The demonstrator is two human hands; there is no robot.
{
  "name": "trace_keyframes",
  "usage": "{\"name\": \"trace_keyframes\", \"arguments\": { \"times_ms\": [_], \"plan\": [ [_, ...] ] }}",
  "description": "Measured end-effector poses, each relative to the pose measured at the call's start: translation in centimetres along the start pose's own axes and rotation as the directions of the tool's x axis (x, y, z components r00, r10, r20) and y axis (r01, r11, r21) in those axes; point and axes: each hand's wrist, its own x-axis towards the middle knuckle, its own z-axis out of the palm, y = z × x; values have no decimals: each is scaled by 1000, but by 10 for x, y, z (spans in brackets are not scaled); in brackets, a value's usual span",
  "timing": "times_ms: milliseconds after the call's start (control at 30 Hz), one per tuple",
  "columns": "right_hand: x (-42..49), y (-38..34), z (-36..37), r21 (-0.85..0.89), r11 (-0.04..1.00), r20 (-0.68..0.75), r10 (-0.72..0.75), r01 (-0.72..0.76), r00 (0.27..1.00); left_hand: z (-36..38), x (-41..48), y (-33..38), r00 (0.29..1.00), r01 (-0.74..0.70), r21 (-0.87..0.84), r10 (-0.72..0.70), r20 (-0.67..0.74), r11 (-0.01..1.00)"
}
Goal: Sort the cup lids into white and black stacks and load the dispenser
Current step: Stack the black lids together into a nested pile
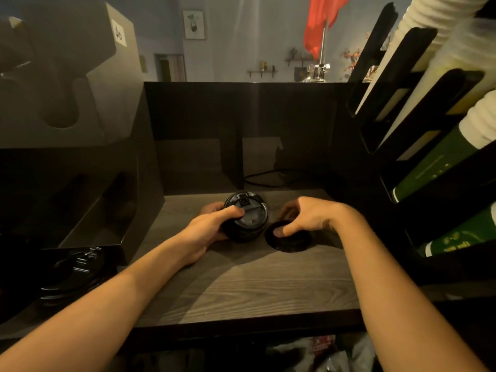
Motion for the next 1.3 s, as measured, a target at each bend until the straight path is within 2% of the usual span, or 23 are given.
{"name": "trace_keyframes", "arguments": {
  "times_ms": [133, 267, 333, 433, 533, 600, 700, 933, 1067, 1133, 1200, 1300],
  "plan": [
    [7, 0, 8, -58, 997, -119, 49, -56, 992, 1, 2, -1, 998, -5, -25, 3, -70, 1000],
    [4, 2, 5, -46, 998, -54, 33, -35, 998, 0, 3, -1, 988, -30, -28, 25, -150, 999],
    [3, 0, 6, -36, 999, -75, -26, 24, 997, -1, 2, -1, 985, -62, -13, 59, -165, 998],
    [5, -8, 14, 108, 981, -160, -144, 162, 977, -5, 3, 0, 968, -131, 27, 133, -213, 991],
    [8, -16, 19, 199, 925, -267, -266, 323, 926, -14, 3, 1, 944, -149, 49, 157, -289, 988],
    [6, -20, 19, 282, 873, -343, -295, 398, 892, -17, 4, 1, 935, -151, 75, 167, -314, 986],
    [5, -22, 18, 372, 815, -407, -287, 444, 867, -15, -1, 4, 945, -154, 47, 161, -284, 987],
    [8, -25, 24, 311, 806, -381, -380, 504, 843, -8, -7, 7, 978, -160, -3, 158, -136, 987],
    [6, -31, 25, 245, 794, -522, -376, 557, 765, -6, -10, 10, 981, -178, 21, 179, -77, 984],
    [4, -34, 24, 242, 773, -549, -389, 586, 740, -6, -11, 9, 983, -175, 28, 176, -44, 984],
    [2, -36, 25, 233, 762, -526, -424, 604, 737, -7, -11, 8, 985, -171, 39, 171, -6, 985],
    [3, -37, 29, 216, 778, -428, -468, 590, 773, -9, -8, 5, 986, -166, 72, 165, 19, 984]
  ]
}}
